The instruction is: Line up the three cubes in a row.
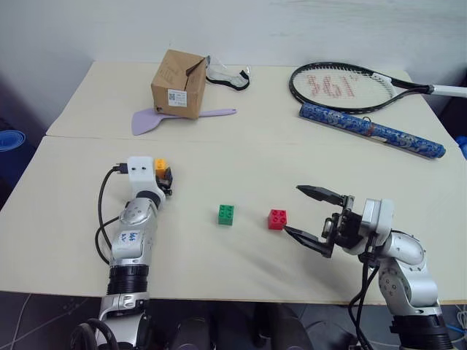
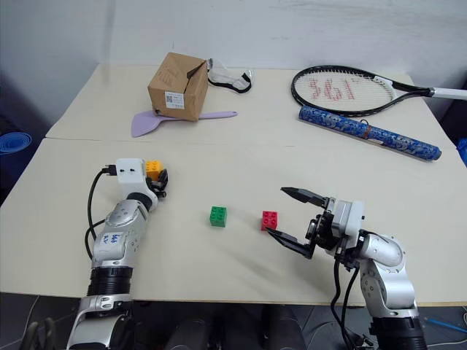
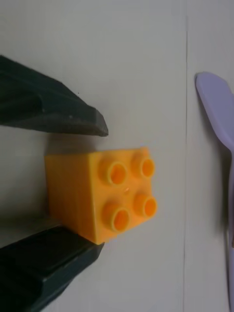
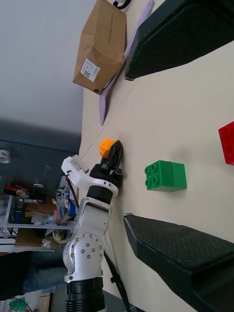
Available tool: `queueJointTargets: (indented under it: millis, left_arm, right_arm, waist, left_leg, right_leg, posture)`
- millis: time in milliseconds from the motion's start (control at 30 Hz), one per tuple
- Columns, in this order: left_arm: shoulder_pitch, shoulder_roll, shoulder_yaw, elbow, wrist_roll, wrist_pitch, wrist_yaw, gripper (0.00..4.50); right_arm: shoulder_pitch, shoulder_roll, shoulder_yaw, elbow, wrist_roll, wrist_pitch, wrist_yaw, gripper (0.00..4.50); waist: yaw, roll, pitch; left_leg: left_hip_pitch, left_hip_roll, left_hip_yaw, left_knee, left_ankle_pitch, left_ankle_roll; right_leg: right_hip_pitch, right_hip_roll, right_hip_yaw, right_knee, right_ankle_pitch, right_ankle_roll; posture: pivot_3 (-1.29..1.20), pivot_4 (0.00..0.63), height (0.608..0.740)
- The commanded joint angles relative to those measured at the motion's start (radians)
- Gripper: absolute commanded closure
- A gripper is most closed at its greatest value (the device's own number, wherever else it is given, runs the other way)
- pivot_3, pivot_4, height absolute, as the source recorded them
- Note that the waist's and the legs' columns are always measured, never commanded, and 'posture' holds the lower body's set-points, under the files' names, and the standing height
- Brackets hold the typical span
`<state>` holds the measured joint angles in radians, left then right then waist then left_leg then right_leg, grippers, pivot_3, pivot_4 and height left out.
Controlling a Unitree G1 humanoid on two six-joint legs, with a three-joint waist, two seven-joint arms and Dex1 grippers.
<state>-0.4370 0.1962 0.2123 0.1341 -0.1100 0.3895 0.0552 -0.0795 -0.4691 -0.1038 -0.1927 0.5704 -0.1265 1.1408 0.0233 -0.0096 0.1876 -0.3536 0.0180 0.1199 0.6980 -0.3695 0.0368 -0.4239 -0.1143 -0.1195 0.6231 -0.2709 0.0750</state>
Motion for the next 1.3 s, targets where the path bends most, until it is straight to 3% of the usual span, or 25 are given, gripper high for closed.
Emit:
queueJointTargets:
  millis: [33, 200, 400, 533, 633, 833, 933, 1300]
  left_arm:
    - [-0.003, 0.027, 0.010, -0.037, -0.012, -0.052, -0.045, 3.01]
    - [0.059, 0.147, 0.055, -0.101, -0.163, -0.134, -0.354, 3.00]
    - [0.078, 0.469, 0.058, -0.002, -0.368, -0.203, -1.045, 3.00]
    - [-0.002, 0.625, -0.086, 0.188, -0.292, -0.374, -1.455, 3.00]
    - [-0.126, 0.606, -0.193, 0.361, -0.233, -0.540, -1.629, 3.00]
    - [-0.273, 0.551, -0.378, 0.642, -0.179, -0.732, -1.670, 3.00]
    - [-0.302, 0.533, -0.414, 0.718, -0.180, -0.771, -1.670, 3.00]
    - [-0.341, 0.504, -0.482, 0.806, -0.186, -0.826, -1.670, 3.00]
  right_arm:
    - [0.001, -0.018, -0.011, -0.043, 0.011, 0.006, -0.010, 0.00]
    - [0.004, -0.034, -0.012, -0.049, 0.007, 0.021, -0.014, 0.00]
    - [0.022, -0.085, -0.035, -0.037, 0.021, 0.031, 0.018, 0.00]
    - [0.053, -0.130, -0.057, -0.031, 0.032, 0.034, 0.066, 0.00]
    - [0.068, -0.152, -0.067, -0.025, 0.031, 0.034, 0.081, 0.00]
    - [0.145, -0.154, -0.091, -0.088, 0.036, 0.039, 0.060, 0.00]
    - [0.174, -0.155, -0.107, -0.109, 0.036, 0.041, 0.044, 0.00]
    - [0.203, -0.159, -0.120, -0.125, 0.030, 0.042, 0.028, 0.00]
  waist:
    - [0.000, 0.000, 0.000]
    - [-0.006, 0.000, 0.000]
    - [-0.020, 0.000, 0.000]
    - [-0.014, 0.001, 0.000]
    - [-0.008, 0.001, 0.000]
    - [-0.004, 0.000, 0.000]
    - [-0.013, 0.000, 0.000]
    - [-0.009, 0.000, 0.000]
  left_leg:
    - [0.000, 0.000, 0.000, 0.000, 0.000, 0.000]
    - [0.000, 0.000, 0.000, 0.000, 0.000, 0.000]
    - [-0.001, 0.001, 0.000, 0.000, 0.000, -0.002]
    - [-0.001, 0.000, 0.000, 0.000, 0.000, -0.001]
    - [-0.001, -0.001, 0.001, 0.000, 0.000, -0.001]
    - [-0.003, -0.001, 0.001, 0.000, 0.000, 0.000]
    - [-0.003, -0.001, 0.002, 0.000, 0.000, 0.000]
    - [-0.003, -0.002, 0.001, 0.001, 0.001, 0.002]
  right_leg:
    - [0.000, 0.000, 0.000, 0.000, 0.000, 0.000]
    - [-0.001, 0.000, 0.000, 0.000, 0.000, 0.000]
    - [-0.002, 0.000, 0.000, 0.001, -0.001, -0.002]
    - [-0.002, 0.000, -0.002, -0.001, -0.001, -0.002]
    - [-0.002, 0.000, -0.004, -0.001, -0.001, -0.002]
    - [-0.003, 0.001, -0.009, 0.001, -0.001, -0.001]
    - [-0.004, 0.002, -0.010, 0.001, -0.001, -0.001]
    - [-0.003, 0.000, -0.010, 0.002, 0.000, 0.000]
  posture:
    - [0.00, 0.150, 0.740]
    - [0.00, 0.150, 0.740]
    - [0.00, 0.150, 0.740]
    - [0.00, 0.150, 0.740]
    - [0.00, 0.150, 0.740]
    - [0.00, 0.150, 0.740]
    - [0.00, 0.150, 0.740]
    - [0.00, 0.150, 0.740]
